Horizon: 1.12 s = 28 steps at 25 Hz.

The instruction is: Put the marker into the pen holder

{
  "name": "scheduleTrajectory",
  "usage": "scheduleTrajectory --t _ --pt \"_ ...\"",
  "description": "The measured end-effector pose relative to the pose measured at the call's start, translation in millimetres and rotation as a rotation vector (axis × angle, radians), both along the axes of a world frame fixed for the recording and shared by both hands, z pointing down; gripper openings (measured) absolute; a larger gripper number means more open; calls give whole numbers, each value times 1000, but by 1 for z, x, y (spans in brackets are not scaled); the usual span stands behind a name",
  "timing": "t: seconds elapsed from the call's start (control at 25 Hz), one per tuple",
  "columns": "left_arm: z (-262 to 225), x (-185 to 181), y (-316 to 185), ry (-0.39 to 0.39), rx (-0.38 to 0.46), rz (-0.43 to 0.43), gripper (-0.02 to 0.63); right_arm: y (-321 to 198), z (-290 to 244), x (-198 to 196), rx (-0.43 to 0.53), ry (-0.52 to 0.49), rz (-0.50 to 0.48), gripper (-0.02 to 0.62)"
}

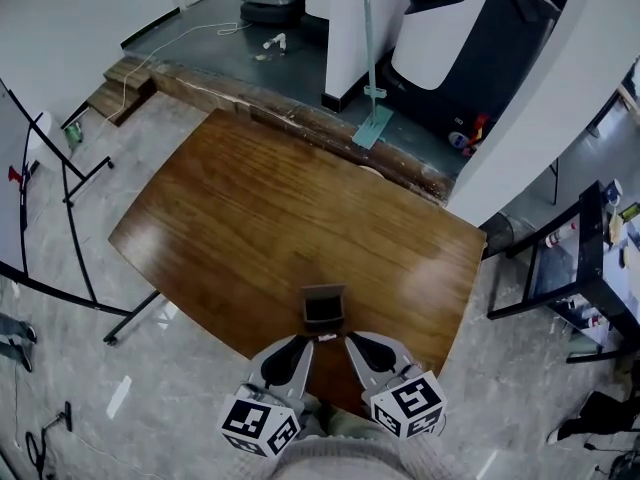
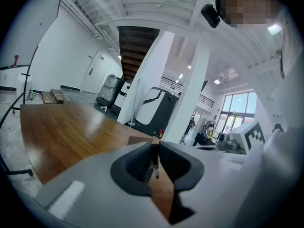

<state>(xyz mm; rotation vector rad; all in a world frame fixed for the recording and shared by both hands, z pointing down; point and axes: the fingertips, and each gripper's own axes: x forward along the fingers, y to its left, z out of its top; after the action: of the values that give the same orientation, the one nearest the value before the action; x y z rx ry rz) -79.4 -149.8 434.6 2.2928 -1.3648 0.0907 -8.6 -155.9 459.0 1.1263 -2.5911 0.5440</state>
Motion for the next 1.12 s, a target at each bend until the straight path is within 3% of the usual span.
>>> scheduleTrajectory --t 0.24,0.76,1.12 --pt "7 -1 -4 5 -20 -1 51 -3 5 -4 -13 2 -17 0" --pt "-19 -28 -36 -14 55 -50 50 -21 6 4 -18 -13 10 0" --pt "22 -13 -42 -15 -27 -14 51 -21 20 2 -56 -4 1 0"
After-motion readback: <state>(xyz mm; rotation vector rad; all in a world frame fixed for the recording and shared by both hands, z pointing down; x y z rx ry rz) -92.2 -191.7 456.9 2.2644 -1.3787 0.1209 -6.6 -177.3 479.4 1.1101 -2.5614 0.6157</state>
